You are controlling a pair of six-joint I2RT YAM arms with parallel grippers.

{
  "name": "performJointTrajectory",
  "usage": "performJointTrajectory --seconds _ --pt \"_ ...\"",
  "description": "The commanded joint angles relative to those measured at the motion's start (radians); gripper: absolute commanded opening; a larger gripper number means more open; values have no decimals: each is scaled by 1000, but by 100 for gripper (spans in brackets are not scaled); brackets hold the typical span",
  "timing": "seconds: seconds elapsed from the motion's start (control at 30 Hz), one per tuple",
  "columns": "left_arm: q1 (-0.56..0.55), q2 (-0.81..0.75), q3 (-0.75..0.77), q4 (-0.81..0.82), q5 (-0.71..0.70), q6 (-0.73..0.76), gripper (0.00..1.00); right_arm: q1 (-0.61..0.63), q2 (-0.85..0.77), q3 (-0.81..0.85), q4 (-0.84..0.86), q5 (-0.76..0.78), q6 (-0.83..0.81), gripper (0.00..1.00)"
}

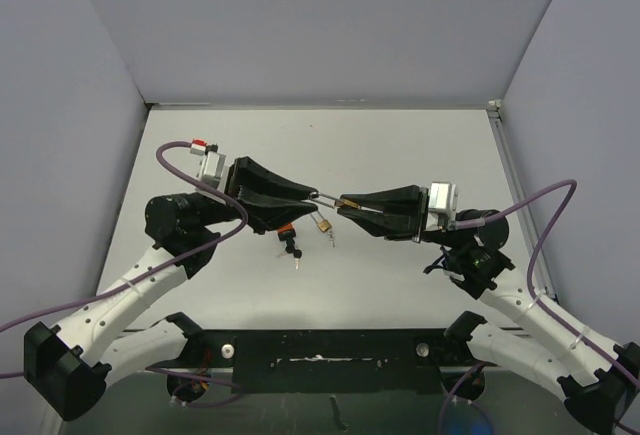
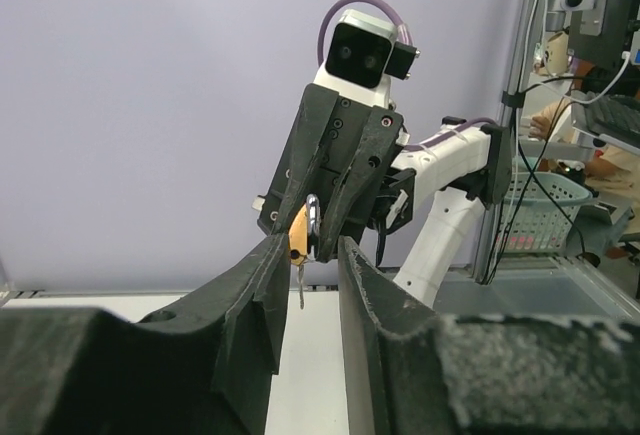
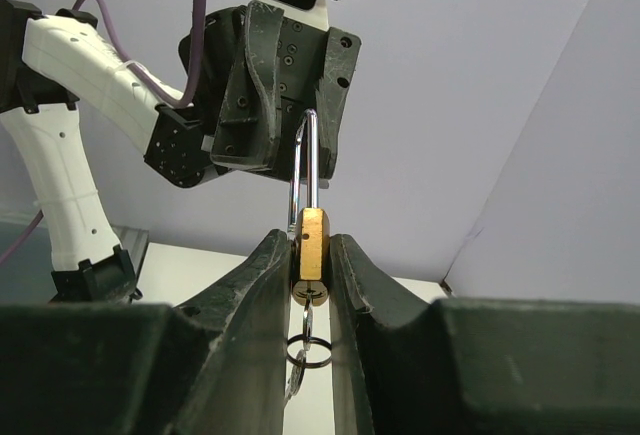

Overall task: Lock with the key
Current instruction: Lock the lock.

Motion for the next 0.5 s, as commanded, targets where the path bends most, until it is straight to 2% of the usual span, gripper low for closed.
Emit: performJointTrajectory --seconds 0.0,0.27,0.47 --pt "1 -29 24 69 -21 -14 22 3 0 12 40 30 -1 0" --pt "1 -24 20 76 -20 -23 0 3 6 17 33 26 10 0" --pt "1 -35 13 70 -13 -25 0 3 18 36 23 -35 57 0"
